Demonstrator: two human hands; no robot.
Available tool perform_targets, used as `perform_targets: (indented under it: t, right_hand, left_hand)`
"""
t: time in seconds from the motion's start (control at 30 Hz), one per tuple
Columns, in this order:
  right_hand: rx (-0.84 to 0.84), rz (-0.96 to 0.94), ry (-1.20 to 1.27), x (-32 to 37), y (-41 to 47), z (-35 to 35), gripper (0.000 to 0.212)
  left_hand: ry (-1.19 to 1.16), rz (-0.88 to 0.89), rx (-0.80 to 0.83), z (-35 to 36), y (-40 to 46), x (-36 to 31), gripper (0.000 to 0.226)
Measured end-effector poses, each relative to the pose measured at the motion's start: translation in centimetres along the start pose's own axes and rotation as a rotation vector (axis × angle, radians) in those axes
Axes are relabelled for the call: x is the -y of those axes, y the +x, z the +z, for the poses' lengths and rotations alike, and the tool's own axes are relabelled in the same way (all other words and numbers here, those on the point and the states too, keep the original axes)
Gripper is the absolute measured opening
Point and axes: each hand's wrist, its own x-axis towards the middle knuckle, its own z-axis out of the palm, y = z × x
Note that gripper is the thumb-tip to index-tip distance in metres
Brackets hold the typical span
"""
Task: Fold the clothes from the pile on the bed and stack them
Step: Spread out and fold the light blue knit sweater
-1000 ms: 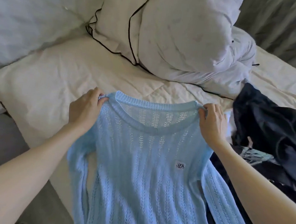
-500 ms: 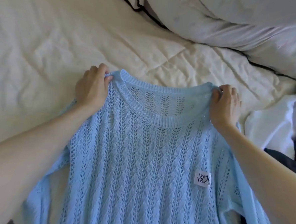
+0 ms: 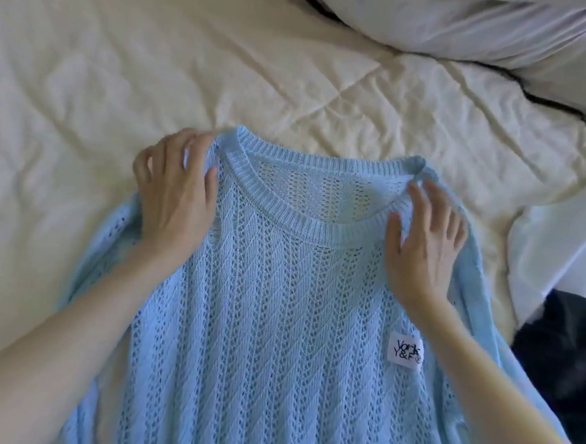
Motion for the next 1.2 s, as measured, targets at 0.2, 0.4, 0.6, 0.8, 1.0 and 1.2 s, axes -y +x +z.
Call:
perform_targets:
  t: [0.2, 0.4, 0.6, 0.8, 1.0, 1.2]
  right_hand:
    - [0.317, -0.231, -0.046, 3.1, -7.8, 0.4, 0.056]
    - [0.505, -0.211, -0.195, 2.2, -7.8, 2.2, 0.058]
    - [0.537, -0.099, -0.114, 4.3, -10.3, 0.2, 0.057]
    - [0.698, -0.021, 0.005, 5.1, -25.9, -7.0, 0.052]
    - [0.610, 0.105, -0.062, 2.1, -35.4, -13.1, 0.045]
    - [0.538, 0.640, -0.058, -3.5, -37.2, -16.8, 0.055]
  left_hand:
    - [0.012, 0.168, 0.420, -1.3, -8.3, -2.5, 0.057]
    - [0.235, 0.149, 0.511, 0.8, -8.6, -1.8, 0.056]
    - [0.107, 0.060, 0.551, -1.2, -10.4, -3.5, 0.059]
    - [-0.010, 0.080, 0.619, -6.9, -26.3, -4.8, 0.053]
    - [-0.190, -0.008, 0.692, -11.3, -36.5, -5.5, 0.048]
    - [-0.161, -0.105, 0.669, -12.4, -37.5, -7.8, 0.049]
